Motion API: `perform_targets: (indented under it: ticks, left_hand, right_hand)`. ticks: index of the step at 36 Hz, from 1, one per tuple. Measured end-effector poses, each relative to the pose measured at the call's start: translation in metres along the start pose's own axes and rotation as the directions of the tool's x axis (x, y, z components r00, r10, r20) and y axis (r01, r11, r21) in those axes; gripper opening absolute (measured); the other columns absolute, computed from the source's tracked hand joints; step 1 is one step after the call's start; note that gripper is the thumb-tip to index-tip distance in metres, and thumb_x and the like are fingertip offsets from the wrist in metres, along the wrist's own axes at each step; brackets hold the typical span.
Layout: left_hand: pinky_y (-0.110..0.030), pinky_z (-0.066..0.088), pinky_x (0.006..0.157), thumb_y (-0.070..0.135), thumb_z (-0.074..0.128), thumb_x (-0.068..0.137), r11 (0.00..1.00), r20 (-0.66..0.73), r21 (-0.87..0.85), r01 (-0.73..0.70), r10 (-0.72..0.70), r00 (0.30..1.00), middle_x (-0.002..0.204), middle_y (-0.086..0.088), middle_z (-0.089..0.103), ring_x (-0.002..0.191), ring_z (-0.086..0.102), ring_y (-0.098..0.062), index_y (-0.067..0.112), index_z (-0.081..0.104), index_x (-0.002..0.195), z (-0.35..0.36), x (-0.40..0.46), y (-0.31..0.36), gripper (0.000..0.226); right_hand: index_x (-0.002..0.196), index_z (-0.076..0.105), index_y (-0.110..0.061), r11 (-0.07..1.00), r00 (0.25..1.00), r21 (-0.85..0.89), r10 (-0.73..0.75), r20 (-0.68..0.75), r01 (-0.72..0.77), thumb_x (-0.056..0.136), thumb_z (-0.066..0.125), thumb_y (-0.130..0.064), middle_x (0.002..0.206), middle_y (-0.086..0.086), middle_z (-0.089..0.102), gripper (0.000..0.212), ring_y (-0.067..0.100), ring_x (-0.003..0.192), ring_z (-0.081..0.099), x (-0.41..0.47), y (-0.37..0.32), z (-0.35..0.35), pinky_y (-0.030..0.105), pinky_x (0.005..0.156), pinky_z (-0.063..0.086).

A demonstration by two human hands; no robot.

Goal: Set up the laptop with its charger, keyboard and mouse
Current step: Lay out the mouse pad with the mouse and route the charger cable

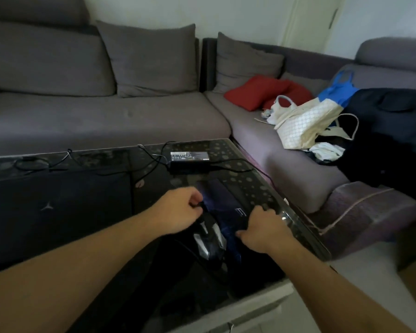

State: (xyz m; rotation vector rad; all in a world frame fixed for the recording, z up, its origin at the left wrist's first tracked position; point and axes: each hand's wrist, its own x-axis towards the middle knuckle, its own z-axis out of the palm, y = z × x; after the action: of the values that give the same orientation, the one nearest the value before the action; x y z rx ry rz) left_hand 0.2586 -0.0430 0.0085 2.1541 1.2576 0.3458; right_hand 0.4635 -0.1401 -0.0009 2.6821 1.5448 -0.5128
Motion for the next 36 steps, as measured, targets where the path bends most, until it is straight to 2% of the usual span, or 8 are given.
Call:
perform_targets:
  ticks: [3, 8, 12, 16, 21, 26, 32, 36]
  left_hand:
    - [-0.035, 0.048, 0.108, 0.068, 0.073, 0.081, 0.999, 0.138, 0.033, -0.003, -0.002, 0.99, 0.134, 0.006, 0.056, 0.128, 0.054, -0.016, 0.031, 0.053, 0.141, 0.011, -0.021, 0.004, 0.072]
    - [-0.055, 0.026, 0.123, 0.088, 0.072, 0.058, 0.937, 0.299, 0.329, -0.117, 0.014, 0.954, 0.168, 0.004, 0.01, 0.154, 0.013, -0.032, 0.044, -0.004, 0.163, 0.029, -0.039, 0.013, 0.136]
    - [-0.058, 0.035, 0.112, 0.072, 0.082, 0.055, 0.899, 0.287, 0.413, -0.145, 0.023, 0.958, 0.15, -0.002, 0.026, 0.139, 0.028, -0.035, 0.051, 0.02, 0.152, 0.034, -0.033, 0.019, 0.117]
    - [-0.047, 0.052, 0.094, 0.051, 0.088, 0.055, 0.91, 0.278, 0.387, -0.149, 0.039, 0.96, 0.127, -0.002, 0.03, 0.119, 0.034, -0.033, 0.038, 0.042, 0.125, 0.027, -0.029, 0.018, 0.085]
    - [-0.038, 0.053, 0.087, 0.043, 0.089, 0.06, 0.944, 0.216, 0.326, -0.045, -0.028, 0.976, 0.132, -0.001, 0.023, 0.121, 0.031, -0.029, 0.035, 0.046, 0.123, 0.012, -0.028, 0.01, 0.077]
    - [-0.041, 0.056, 0.088, 0.041, 0.088, 0.059, 0.938, 0.143, 0.345, 0.029, -0.083, 0.986, 0.132, -0.003, 0.024, 0.123, 0.032, -0.031, 0.035, 0.047, 0.124, -0.02, -0.034, 0.006, 0.078]
    - [-0.045, 0.051, 0.102, 0.043, 0.09, 0.057, 0.927, 0.019, 0.372, 0.042, -0.053, 0.998, 0.139, -0.007, 0.026, 0.131, 0.032, -0.036, 0.035, 0.048, 0.131, -0.068, -0.04, 0.006, 0.086]
    - [-0.046, 0.052, 0.1, 0.043, 0.09, 0.055, 0.928, -0.009, 0.372, 0.027, -0.026, 1.0, 0.136, -0.003, 0.024, 0.129, 0.029, -0.032, 0.041, 0.044, 0.118, -0.085, -0.042, 0.005, 0.078]
  right_hand:
    - [0.136, 0.042, -0.003, 0.991, 0.999, 0.132, 0.033, -0.024, -0.029, 0.082, 0.082, -0.053, 0.138, 0.021, 0.057, 0.084, 0.038, 0.126, 0.059, -0.004, 0.003, 0.002, 0.04, 0.099, 0.051]
    - [0.104, 0.049, -0.014, 0.991, 0.994, 0.12, -0.046, -0.102, 0.058, 0.094, 0.072, -0.027, 0.116, 0.012, 0.065, 0.028, 0.034, 0.111, 0.066, -0.015, 0.003, 0.004, 0.035, 0.082, 0.05]
    - [0.078, 0.048, -0.019, 0.944, 0.985, 0.311, -0.068, -0.156, 0.114, 0.091, 0.065, -0.015, 0.081, -0.003, 0.06, 0.021, 0.015, 0.076, 0.059, -0.015, 0.007, 0.002, 0.029, 0.062, 0.043]
    - [0.092, 0.063, -0.011, 0.821, 0.991, 0.554, -0.11, -0.079, 0.136, 0.089, 0.069, -0.012, 0.091, 0.009, 0.073, 0.006, 0.024, 0.088, 0.07, -0.012, 0.006, -0.009, 0.042, 0.087, 0.058]
    - [0.112, 0.074, -0.024, 0.373, 0.982, 0.927, -0.151, 0.114, -0.05, 0.088, 0.07, -0.01, 0.107, 0.005, 0.077, 0.028, 0.028, 0.105, 0.072, -0.029, -0.015, -0.031, 0.044, 0.097, 0.056]
    - [0.132, 0.072, -0.025, 0.188, 0.964, 0.979, -0.238, 0.116, -0.072, 0.066, 0.069, -0.021, 0.13, 0.018, 0.072, 0.065, 0.037, 0.116, 0.07, -0.035, -0.042, -0.052, 0.048, 0.099, 0.057]
    - [0.116, 0.078, -0.009, 0.011, 0.961, 0.997, -0.265, -0.077, 0.082, 0.085, 0.05, -0.012, 0.097, 0.015, 0.079, 0.042, 0.029, 0.082, 0.076, -0.051, -0.043, -0.112, 0.037, 0.079, 0.062]
    - [0.096, 0.081, -0.011, 0.088, 0.979, 0.994, -0.199, -0.043, 0.061, 0.089, 0.05, -0.012, 0.086, 0.014, 0.078, 0.031, 0.029, 0.069, 0.075, -0.046, -0.015, -0.112, 0.034, 0.06, 0.061]
